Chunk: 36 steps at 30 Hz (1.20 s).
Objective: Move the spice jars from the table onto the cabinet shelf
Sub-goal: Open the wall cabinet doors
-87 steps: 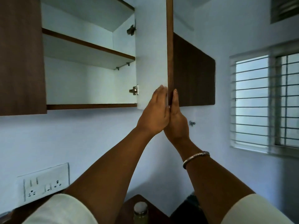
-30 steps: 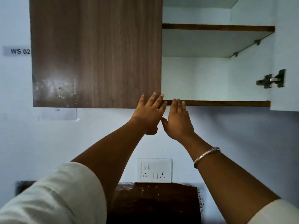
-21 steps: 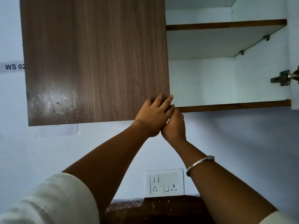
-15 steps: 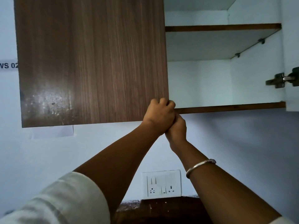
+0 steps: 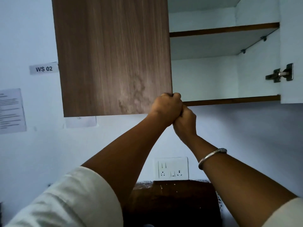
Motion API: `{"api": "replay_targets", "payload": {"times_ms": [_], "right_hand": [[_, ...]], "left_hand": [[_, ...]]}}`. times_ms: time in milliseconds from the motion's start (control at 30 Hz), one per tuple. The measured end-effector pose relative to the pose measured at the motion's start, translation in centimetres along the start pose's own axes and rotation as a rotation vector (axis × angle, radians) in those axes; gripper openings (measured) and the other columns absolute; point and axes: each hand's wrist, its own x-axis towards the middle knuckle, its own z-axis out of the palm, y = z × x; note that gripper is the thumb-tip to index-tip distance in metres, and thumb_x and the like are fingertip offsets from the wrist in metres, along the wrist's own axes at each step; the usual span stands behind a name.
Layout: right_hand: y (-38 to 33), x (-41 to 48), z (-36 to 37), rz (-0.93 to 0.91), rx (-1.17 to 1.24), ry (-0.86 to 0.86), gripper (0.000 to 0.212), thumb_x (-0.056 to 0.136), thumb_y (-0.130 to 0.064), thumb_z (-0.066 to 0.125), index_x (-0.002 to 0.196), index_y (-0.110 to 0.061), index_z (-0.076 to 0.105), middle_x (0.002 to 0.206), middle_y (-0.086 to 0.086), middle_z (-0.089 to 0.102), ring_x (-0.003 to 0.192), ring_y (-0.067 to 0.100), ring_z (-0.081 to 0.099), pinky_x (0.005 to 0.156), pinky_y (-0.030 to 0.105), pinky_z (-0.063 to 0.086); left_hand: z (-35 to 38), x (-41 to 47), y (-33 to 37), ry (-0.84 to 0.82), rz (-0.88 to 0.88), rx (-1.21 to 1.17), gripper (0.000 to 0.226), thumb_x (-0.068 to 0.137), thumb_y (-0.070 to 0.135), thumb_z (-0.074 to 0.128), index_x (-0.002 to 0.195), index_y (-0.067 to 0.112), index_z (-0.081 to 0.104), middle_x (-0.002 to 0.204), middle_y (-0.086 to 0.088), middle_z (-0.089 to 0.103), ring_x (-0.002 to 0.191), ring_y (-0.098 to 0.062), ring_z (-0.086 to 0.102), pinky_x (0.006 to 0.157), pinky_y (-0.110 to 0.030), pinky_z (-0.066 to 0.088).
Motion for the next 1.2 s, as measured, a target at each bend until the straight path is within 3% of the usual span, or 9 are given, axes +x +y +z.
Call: {"api": "replay_targets", "payload": {"times_ms": [100, 200, 367, 400, 500, 700, 767, 933, 1200], "right_hand": [[-2.6, -2.0, -0.8, -0.089, -0.090, -0.001, 0.017, 0.078, 0.002, 0.050, 0.073, -0.014, 0.052, 0.061, -0.004, 0.055, 0.058, 0.017, 0.051, 0.050, 0.027, 0.038], [-5.5, -4.2, -1.2, -0.162, -0.066, -0.021, 0.008, 0.078, -0.003, 0.052, 0.080, -0.008, 0.058, 0.070, 0.008, 0.063, 0.065, 0.028, 0.057, 0.054, 0.033, 0.044], [-10.5, -7.8, -0.1, -0.184, 0.080, -0.118, 0.010, 0.077, -0.003, 0.058, 0.087, -0.003, 0.060, 0.081, 0.015, 0.064, 0.072, 0.028, 0.057, 0.060, 0.038, 0.049], [-11.4, -8.4, 0.4, -0.178, 0.119, -0.121, 0.010, 0.076, -0.003, 0.059, 0.087, -0.003, 0.060, 0.083, 0.015, 0.064, 0.072, 0.026, 0.056, 0.060, 0.035, 0.048], [-14.2, -10.8, 2.1, -0.148, 0.220, -0.108, 0.011, 0.074, -0.003, 0.058, 0.085, -0.003, 0.060, 0.082, 0.009, 0.064, 0.068, 0.014, 0.049, 0.057, 0.006, 0.036], [-18.7, -14.7, 5.8, -0.039, 0.361, -0.191, 0.019, 0.081, -0.001, 0.057, 0.085, -0.013, 0.043, 0.075, -0.004, 0.052, 0.059, 0.005, 0.043, 0.046, 0.003, 0.033], [-20.2, -15.7, 7.1, -0.050, 0.366, -0.257, 0.021, 0.082, -0.005, 0.058, 0.094, -0.012, 0.042, 0.077, -0.006, 0.052, 0.064, 0.011, 0.047, 0.045, 0.007, 0.034], [-24.3, -17.9, 11.0, -0.129, 0.341, -0.406, 0.032, 0.084, -0.015, 0.052, 0.114, -0.020, 0.046, 0.099, 0.003, 0.066, 0.078, 0.020, 0.057, 0.063, 0.024, 0.041], [-29.5, -22.8, 19.6, -0.203, 0.421, -0.381, 0.044, 0.086, -0.012, 0.051, 0.129, -0.014, 0.046, 0.128, 0.003, 0.056, 0.117, 0.018, 0.053, 0.097, 0.024, 0.041]], "left_hand": [[-2.2, -2.6, -0.4, 0.048, 0.016, -0.001, 0.031, 0.093, 0.014, 0.048, 0.123, 0.009, 0.049, 0.123, -0.008, 0.045, 0.102, -0.031, 0.056, 0.078, -0.036, 0.051], [-4.7, -6.0, -1.0, 0.063, 0.005, -0.006, 0.031, 0.092, 0.018, 0.049, 0.123, 0.011, 0.048, 0.122, -0.007, 0.044, 0.097, -0.032, 0.057, 0.072, -0.038, 0.051], [-8.8, -11.4, -2.6, 0.052, -0.055, 0.019, 0.033, 0.091, 0.020, 0.052, 0.123, 0.014, 0.049, 0.121, -0.007, 0.045, 0.096, -0.034, 0.056, 0.070, -0.038, 0.052], [-9.5, -12.5, -3.1, 0.038, -0.065, 0.042, 0.032, 0.091, 0.019, 0.052, 0.123, 0.014, 0.049, 0.121, -0.007, 0.045, 0.095, -0.033, 0.055, 0.069, -0.037, 0.051], [-11.4, -15.5, -4.2, -0.002, -0.112, 0.137, 0.029, 0.092, 0.013, 0.048, 0.121, 0.012, 0.048, 0.120, -0.007, 0.045, 0.086, -0.031, 0.052, 0.061, -0.032, 0.041], [-15.0, -21.4, -7.0, 0.007, -0.088, 0.279, 0.020, 0.080, 0.003, 0.055, 0.097, 0.009, 0.064, 0.098, -0.007, 0.061, 0.067, -0.024, 0.055, 0.056, -0.029, 0.051], [-15.4, -23.4, -8.3, -0.034, -0.182, 0.225, 0.025, 0.084, 0.003, 0.053, 0.109, 0.006, 0.060, 0.109, -0.013, 0.056, 0.073, -0.031, 0.054, 0.059, -0.035, 0.049], [-16.0, -28.5, -12.1, -0.028, -0.296, 0.210, 0.033, 0.084, 0.003, 0.048, 0.116, 0.003, 0.056, 0.121, -0.016, 0.053, 0.082, -0.035, 0.052, 0.071, -0.045, 0.050], [-15.7, -36.0, -19.7, -0.114, -0.376, 0.209, 0.049, 0.084, 0.008, 0.052, 0.133, 0.007, 0.046, 0.141, -0.014, 0.038, 0.112, -0.038, 0.049, 0.092, -0.043, 0.047]]}}
